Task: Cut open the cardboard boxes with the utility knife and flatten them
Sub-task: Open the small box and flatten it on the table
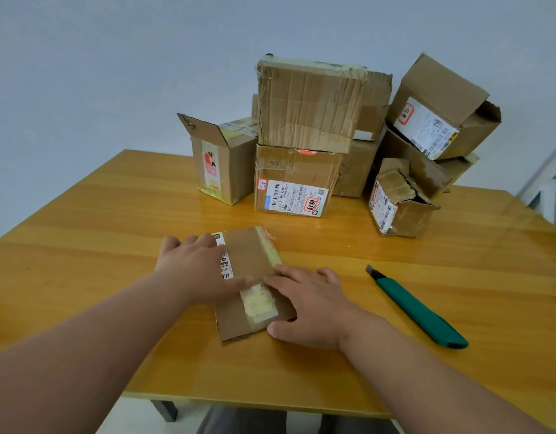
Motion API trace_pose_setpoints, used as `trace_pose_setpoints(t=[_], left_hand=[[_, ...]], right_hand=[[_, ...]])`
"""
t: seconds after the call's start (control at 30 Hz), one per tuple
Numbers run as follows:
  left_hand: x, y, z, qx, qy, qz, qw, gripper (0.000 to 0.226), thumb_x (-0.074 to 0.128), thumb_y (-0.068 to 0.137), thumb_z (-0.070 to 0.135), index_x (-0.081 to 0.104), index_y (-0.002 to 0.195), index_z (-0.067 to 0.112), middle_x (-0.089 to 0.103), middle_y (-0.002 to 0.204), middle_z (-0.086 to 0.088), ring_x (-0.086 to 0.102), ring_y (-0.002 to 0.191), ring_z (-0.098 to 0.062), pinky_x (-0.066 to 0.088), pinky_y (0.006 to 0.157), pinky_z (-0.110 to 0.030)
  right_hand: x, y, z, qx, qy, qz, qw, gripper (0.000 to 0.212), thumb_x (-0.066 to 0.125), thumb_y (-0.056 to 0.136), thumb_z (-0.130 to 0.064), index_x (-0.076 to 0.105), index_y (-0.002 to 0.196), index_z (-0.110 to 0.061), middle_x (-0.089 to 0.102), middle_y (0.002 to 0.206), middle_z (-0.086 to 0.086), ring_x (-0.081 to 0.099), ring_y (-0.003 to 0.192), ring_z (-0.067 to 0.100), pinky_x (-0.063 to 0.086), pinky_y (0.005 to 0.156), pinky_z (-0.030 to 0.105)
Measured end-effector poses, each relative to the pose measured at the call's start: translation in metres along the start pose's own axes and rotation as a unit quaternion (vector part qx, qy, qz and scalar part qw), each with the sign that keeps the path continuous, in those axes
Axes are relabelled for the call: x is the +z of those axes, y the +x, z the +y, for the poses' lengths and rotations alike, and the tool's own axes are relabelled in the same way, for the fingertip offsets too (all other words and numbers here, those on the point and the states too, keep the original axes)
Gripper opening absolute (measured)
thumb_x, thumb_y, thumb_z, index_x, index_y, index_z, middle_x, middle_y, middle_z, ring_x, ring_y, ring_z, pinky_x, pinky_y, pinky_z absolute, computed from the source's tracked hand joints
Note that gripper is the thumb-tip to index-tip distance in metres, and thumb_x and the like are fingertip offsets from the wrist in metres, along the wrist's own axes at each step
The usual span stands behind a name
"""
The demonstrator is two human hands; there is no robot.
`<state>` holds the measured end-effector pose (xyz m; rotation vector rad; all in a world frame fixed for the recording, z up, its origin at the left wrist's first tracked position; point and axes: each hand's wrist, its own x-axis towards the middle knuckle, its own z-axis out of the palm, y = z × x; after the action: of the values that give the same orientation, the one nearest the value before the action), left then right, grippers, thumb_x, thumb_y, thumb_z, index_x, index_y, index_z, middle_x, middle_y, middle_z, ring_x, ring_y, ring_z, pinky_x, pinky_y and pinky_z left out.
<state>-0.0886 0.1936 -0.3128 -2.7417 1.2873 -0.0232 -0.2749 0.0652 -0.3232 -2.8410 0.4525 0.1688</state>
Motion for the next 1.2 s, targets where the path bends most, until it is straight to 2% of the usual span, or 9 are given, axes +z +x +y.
trace_pose_setpoints(t=[0.13, 0.3, 0.47, 0.6, 0.73, 0.87, 0.93, 1.07, 1.2], left_hand=[[0.004, -0.006, -0.019, -0.013, 0.004, -0.01, 1.0, 0.121, 0.004, 0.046, 0.101, 0.035, 0.142, 0.033, 0.038, 0.146, 0.007, 0.036, 0.132, -0.018, 0.022, 0.101, -0.047], [0.009, -0.009, -0.057, -0.026, -0.027, -0.023, 0.999, 0.074, 0.035, 0.073, 0.085, 0.027, 0.139, 0.053, 0.036, 0.145, 0.009, 0.029, 0.135, -0.018, 0.02, 0.1, -0.046], [0.009, -0.008, -0.087, 0.0, -0.055, 0.001, 0.998, 0.039, 0.046, 0.09, 0.047, 0.046, 0.129, 0.051, 0.043, 0.134, 0.009, 0.042, 0.124, -0.015, 0.029, 0.097, -0.04], [0.015, -0.006, -0.11, 0.008, -0.045, -0.022, 0.999, 0.059, 0.036, 0.085, 0.068, 0.033, 0.14, 0.048, 0.034, 0.15, 0.014, 0.04, 0.132, -0.011, 0.022, 0.101, -0.041], [0.018, 0.009, -0.137, -0.018, -0.044, -0.059, 0.997, 0.062, 0.032, 0.089, 0.067, 0.021, 0.147, 0.047, 0.02, 0.158, 0.015, 0.028, 0.141, -0.01, 0.014, 0.109, -0.044], [0.018, 0.035, -0.163, -0.036, 0.003, -0.059, 0.998, 0.059, 0.032, 0.09, 0.064, 0.022, 0.146, 0.049, 0.02, 0.156, 0.014, 0.02, 0.139, -0.018, 0.019, 0.103, -0.046], [0.02, 0.05, -0.171, -0.048, 0.012, -0.051, 0.997, 0.053, 0.033, 0.093, 0.057, 0.023, 0.145, 0.049, 0.024, 0.15, 0.011, 0.025, 0.131, -0.019, 0.023, 0.096, -0.044], [0.028, 0.08, -0.179, -0.067, 0.007, -0.037, 0.997, 0.051, 0.025, 0.097, 0.05, 0.02, 0.148, 0.043, 0.024, 0.151, 0.012, 0.027, 0.133, -0.016, 0.026, 0.096, -0.043], [0.035, 0.107, -0.181, -0.084, -0.018, -0.034, 0.996, 0.07, 0.012, 0.089, 0.071, 0.013, 0.152, 0.039, 0.012, 0.159, 0.017, 0.014, 0.144, -0.014, 0.02, 0.103, -0.045]], right_hand=[[0.001, 0.017, -0.018, -0.022, -0.011, -0.001, 1.0, 0.076, 0.048, 0.076, -0.067, 0.026, 0.146, -0.046, 0.018, 0.16, -0.012, 0.014, 0.147, 0.011, -0.005, 0.115, 0.052], [0.001, 0.049, -0.053, -0.051, -0.036, 0.002, 0.998, 0.07, 0.049, 0.082, -0.065, 0.029, 0.146, -0.045, 0.02, 0.16, -0.01, 0.016, 0.147, 0.013, 0.001, 0.114, 0.051], [0.007, 0.091, -0.097, -0.061, -0.059, 0.033, 0.996, 0.067, 0.047, 0.082, -0.069, 0.039, 0.143, -0.041, 0.034, 0.151, -0.004, 0.024, 0.14, 0.022, 0.012, 0.108, 0.052], [0.009, 0.129, -0.118, -0.035, -0.061, 0.06, 0.996, 0.069, 0.044, 0.081, -0.073, 0.04, 0.141, -0.04, 0.039, 0.147, -0.004, 0.03, 0.135, 0.024, 0.016, 0.103, 0.051], [0.008, 0.163, -0.131, -0.018, -0.033, 0.057, 0.998, 0.063, 0.047, 0.083, -0.069, 0.041, 0.133, -0.031, 0.046, 0.142, -0.005, 0.038, 0.13, 0.022, 0.021, 0.097, 0.05], [0.001, 0.194, -0.136, -0.033, -0.04, 0.022, 0.998, 0.063, 0.047, 0.087, -0.056, 0.037, 0.143, -0.03, 0.023, 0.161, -0.007, 0.027, 0.142, 0.022, 0.014, 0.108, 0.055], [-0.003, 0.21, -0.138, -0.047, -0.054, 0.038, 0.997, 0.052, 0.047, 0.089, -0.056, 0.046, 0.136, -0.033, 0.018, 0.161, -0.007, 0.025, 0.141, 0.023, 0.014, 0.107, 0.054], [-0.003, 0.242, -0.138, -0.03, -0.067, 0.083, 0.994, 0.041, 0.045, 0.093, -0.053, 0.054, 0.126, -0.032, 0.035, 0.144, -0.001, 0.033, 0.128, 0.026, 0.019, 0.1, 0.051], [-0.002, 0.265, -0.13, -0.011, -0.05, 0.108, 0.993, 0.037, 0.04, 0.099, -0.048, 0.051, 0.128, -0.028, 0.043, 0.144, -0.004, 0.038, 0.129, 0.023, 0.02, 0.098, 0.049]])
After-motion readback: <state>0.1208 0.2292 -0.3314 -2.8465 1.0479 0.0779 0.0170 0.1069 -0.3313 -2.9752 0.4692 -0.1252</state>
